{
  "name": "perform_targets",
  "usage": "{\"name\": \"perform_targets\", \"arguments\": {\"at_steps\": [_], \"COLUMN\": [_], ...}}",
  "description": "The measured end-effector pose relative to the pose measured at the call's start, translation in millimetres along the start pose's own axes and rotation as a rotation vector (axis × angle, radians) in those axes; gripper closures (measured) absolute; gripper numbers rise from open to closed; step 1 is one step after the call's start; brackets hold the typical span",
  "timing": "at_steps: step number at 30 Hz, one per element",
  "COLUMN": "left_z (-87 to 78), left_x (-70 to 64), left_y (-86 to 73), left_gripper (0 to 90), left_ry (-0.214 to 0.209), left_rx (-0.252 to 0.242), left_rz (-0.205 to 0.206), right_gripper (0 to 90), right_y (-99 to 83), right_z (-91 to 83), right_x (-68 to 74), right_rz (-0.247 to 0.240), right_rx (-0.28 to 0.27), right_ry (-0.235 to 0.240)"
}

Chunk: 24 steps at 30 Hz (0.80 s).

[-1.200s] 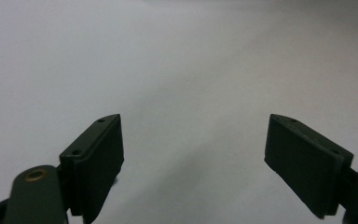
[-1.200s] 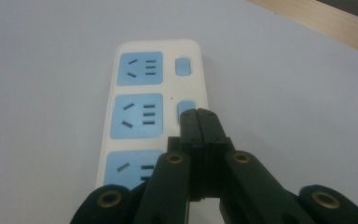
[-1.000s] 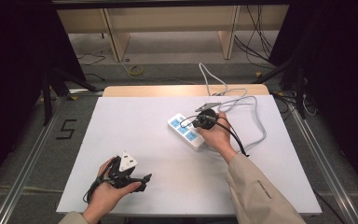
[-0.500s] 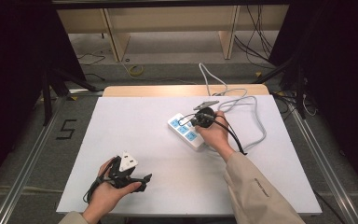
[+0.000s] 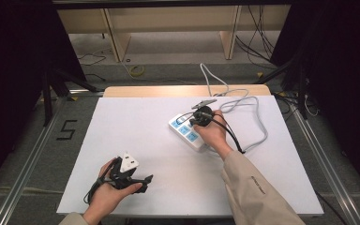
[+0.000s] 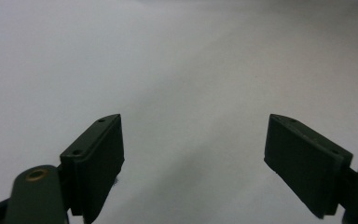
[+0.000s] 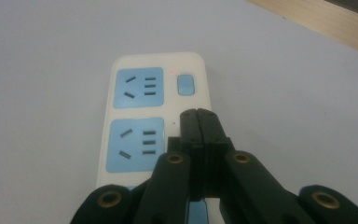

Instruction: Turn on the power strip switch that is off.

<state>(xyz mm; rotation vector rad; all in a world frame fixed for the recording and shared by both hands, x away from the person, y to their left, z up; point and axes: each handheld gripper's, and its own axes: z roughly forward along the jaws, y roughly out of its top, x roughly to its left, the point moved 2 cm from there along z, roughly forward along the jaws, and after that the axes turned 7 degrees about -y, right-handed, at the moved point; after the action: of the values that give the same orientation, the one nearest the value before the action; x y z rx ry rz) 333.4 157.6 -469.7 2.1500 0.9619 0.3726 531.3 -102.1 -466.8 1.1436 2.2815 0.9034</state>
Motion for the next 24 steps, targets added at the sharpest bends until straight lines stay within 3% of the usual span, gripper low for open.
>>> {"name": "perform_targets", "arguments": {"at_steps": [17,24], "left_z": [0.8,0.9], "left_x": [-1.0,-1.3], "left_y": [0.2,0.3], "left_gripper": [19.6,19.6], "left_ry": [0.001,0.0], "left_rx": [-0.004,-0.005], "left_rz": [-0.004,-0.006], "right_gripper": [90.0,90.0], "right_y": [5.7,6.8], "right_z": [6.0,7.6], "right_x": [6.0,6.6], "right_rz": [-0.028,-0.018], "right_rx": [0.014,0.027], "right_ry": [0.009,0.008]}}
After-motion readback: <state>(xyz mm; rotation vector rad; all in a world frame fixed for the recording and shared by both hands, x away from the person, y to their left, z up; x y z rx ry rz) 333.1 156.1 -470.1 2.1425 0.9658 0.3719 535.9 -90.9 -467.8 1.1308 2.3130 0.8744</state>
